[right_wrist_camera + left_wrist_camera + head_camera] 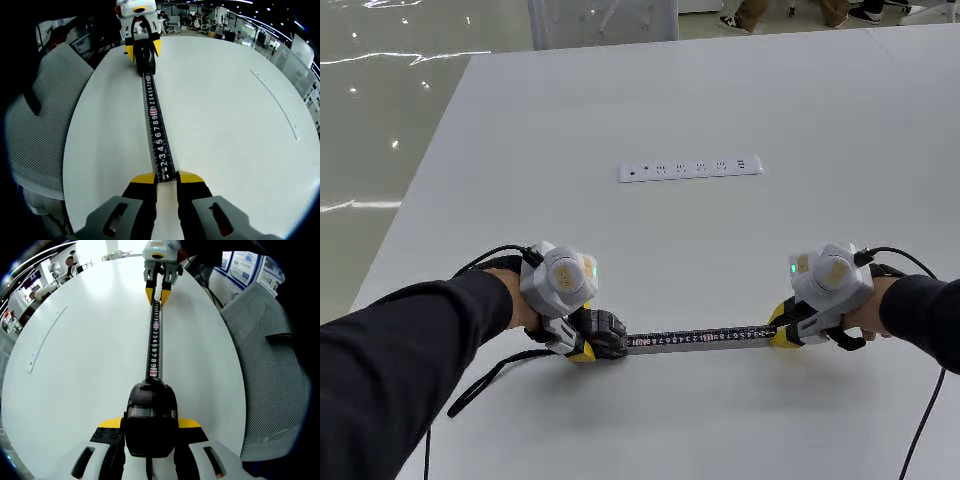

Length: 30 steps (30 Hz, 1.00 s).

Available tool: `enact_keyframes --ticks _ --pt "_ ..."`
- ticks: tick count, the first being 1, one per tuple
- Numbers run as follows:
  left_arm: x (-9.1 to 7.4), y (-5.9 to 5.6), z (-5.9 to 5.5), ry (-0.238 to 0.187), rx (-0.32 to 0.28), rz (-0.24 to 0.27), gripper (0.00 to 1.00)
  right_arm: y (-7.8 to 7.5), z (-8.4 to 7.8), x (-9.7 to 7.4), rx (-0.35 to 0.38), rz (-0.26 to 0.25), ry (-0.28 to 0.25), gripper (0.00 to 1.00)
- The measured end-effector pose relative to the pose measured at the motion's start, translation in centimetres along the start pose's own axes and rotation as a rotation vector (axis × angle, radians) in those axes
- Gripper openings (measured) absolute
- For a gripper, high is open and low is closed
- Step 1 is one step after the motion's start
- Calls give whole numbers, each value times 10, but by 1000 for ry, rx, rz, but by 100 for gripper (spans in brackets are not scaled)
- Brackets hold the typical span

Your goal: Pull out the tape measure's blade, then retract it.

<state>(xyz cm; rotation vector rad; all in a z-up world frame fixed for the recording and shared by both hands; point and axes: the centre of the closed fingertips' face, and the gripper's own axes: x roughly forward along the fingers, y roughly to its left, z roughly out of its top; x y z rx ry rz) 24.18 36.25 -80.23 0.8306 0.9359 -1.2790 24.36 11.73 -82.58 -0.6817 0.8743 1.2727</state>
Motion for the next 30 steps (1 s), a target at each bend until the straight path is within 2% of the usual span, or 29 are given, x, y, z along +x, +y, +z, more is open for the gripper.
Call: enact_keyframes --ticks 9,30 --pt "0 0 0 1 0 1 34 2 -5 -7 6 -5 10 10" --pt "0 0 1 -3 -2 3 34 1 -5 -7 16 -4 11 11"
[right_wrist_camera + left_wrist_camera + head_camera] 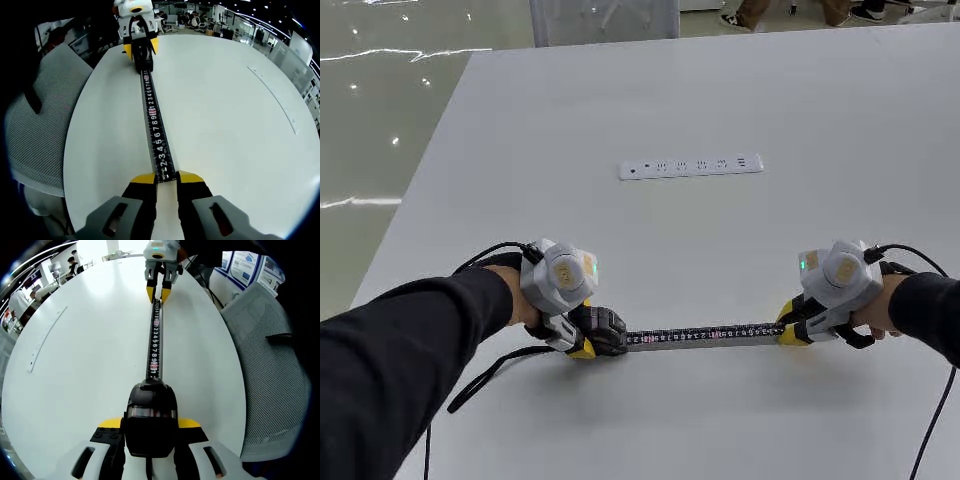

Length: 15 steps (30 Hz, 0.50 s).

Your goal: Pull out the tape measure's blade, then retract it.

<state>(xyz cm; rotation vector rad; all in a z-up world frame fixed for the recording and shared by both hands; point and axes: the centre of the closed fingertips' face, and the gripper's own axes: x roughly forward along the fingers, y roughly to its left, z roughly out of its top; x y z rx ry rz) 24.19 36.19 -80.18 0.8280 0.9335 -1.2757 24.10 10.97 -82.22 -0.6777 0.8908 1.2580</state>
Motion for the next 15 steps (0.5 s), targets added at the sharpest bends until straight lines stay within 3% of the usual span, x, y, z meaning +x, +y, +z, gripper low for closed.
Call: enact_keyframes --ticks 15 --pt "-1 0 0 -2 3 0 34 4 2 -1 18 10 3 10"
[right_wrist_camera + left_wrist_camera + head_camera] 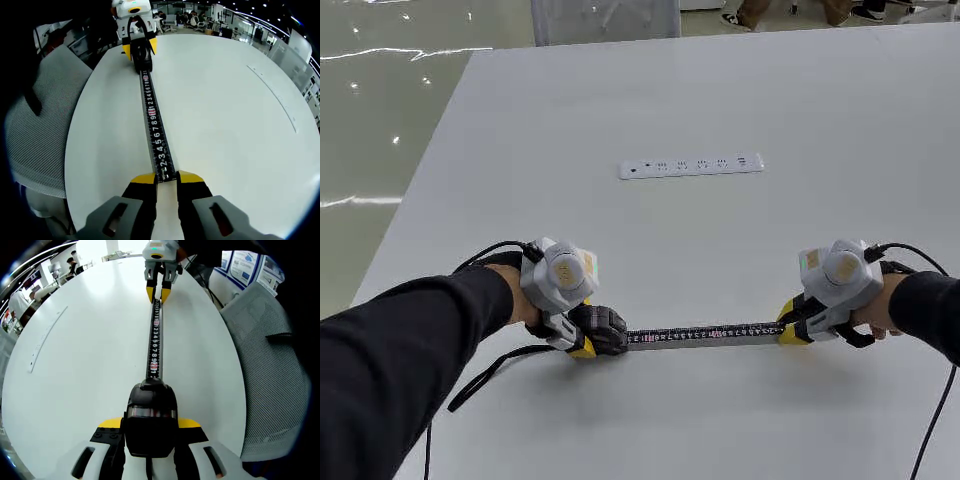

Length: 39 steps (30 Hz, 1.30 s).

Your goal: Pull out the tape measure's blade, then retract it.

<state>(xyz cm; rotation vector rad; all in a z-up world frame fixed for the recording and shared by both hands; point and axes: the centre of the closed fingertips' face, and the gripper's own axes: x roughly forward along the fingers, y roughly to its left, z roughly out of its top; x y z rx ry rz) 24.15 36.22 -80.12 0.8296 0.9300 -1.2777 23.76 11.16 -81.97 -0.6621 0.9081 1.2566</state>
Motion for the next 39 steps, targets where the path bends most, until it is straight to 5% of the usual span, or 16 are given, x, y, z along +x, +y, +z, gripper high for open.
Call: enact_keyframes --ticks 9,14,16,22,24,27,29,33,36,39 --pt "0 1 0 -4 1 3 34 -1 -1 1 -6 1 7 11" --pt "1 1 1 -12 48 31 34 -3 -2 5 -31 -7 98 12" --pt "0 2 5 -64 -1 42 34 -3 -2 6 -38 -8 111 12" --pt "-4 4 1 -77 -35 73 34 -4 -4 5 -34 -30 112 13" --pt "-5 6 -2 -80 -61 89 35 -5 -4 6 26 -54 99 13" --pt "-8 7 -10 -94 -167 113 35 -10 -4 4 -18 -126 87 16" --pt "-13 7 -16 -113 -260 129 37 -10 -7 1 52 -166 57 21" --pt "-29 12 -27 -243 -516 168 56 -6 -15 -9 157 -219 -15 32" --pt "-42 14 -38 -341 -610 200 67 2 -19 -23 210 -255 -64 33" --pt "-58 11 -43 -422 -615 258 91 13 -17 -35 185 -290 -93 39"
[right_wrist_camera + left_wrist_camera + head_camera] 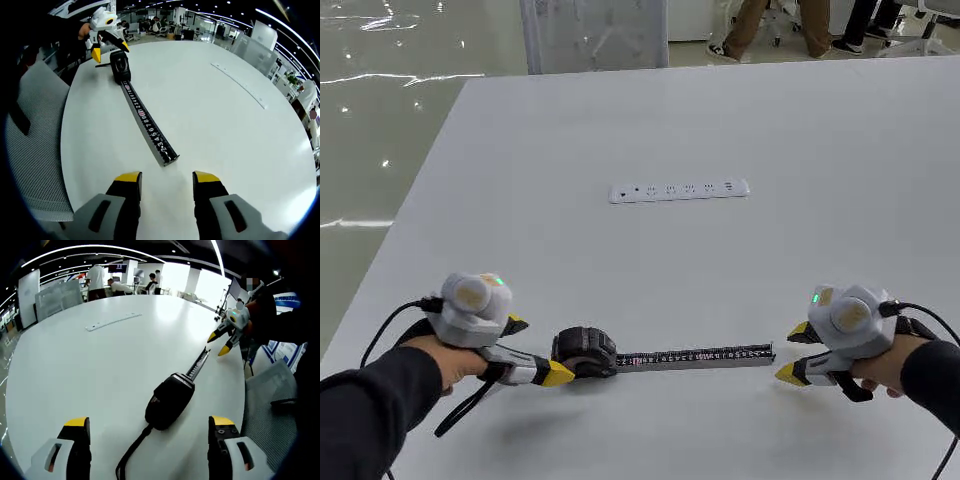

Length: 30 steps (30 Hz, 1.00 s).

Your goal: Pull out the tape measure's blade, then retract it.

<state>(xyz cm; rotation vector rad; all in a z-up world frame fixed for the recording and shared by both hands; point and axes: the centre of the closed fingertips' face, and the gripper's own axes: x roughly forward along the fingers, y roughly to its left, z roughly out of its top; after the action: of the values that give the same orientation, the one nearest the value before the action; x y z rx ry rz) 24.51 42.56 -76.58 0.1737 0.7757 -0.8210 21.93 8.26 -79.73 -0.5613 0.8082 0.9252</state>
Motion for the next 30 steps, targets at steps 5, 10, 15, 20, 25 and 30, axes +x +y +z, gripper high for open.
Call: enact_keyframes --ticks 5,10,15,20,25,30 --pt "-27 -3 2 -128 -86 24 100 6 -2 -28 38 -60 -64 50" --pt "-58 -6 -1 -204 -22 118 100 4 -10 -52 65 -130 -115 58" --pt "-80 -2 -23 -231 -96 160 100 6 -16 -80 165 -187 -203 65" --pt "-98 4 -49 -233 -149 194 100 11 -29 -103 219 -224 -238 83" --pt "-108 -5 -55 -242 -137 216 100 15 -42 -120 263 -254 -273 96" --pt "-113 -12 -51 -265 -69 229 100 20 -53 -133 276 -293 -276 100"
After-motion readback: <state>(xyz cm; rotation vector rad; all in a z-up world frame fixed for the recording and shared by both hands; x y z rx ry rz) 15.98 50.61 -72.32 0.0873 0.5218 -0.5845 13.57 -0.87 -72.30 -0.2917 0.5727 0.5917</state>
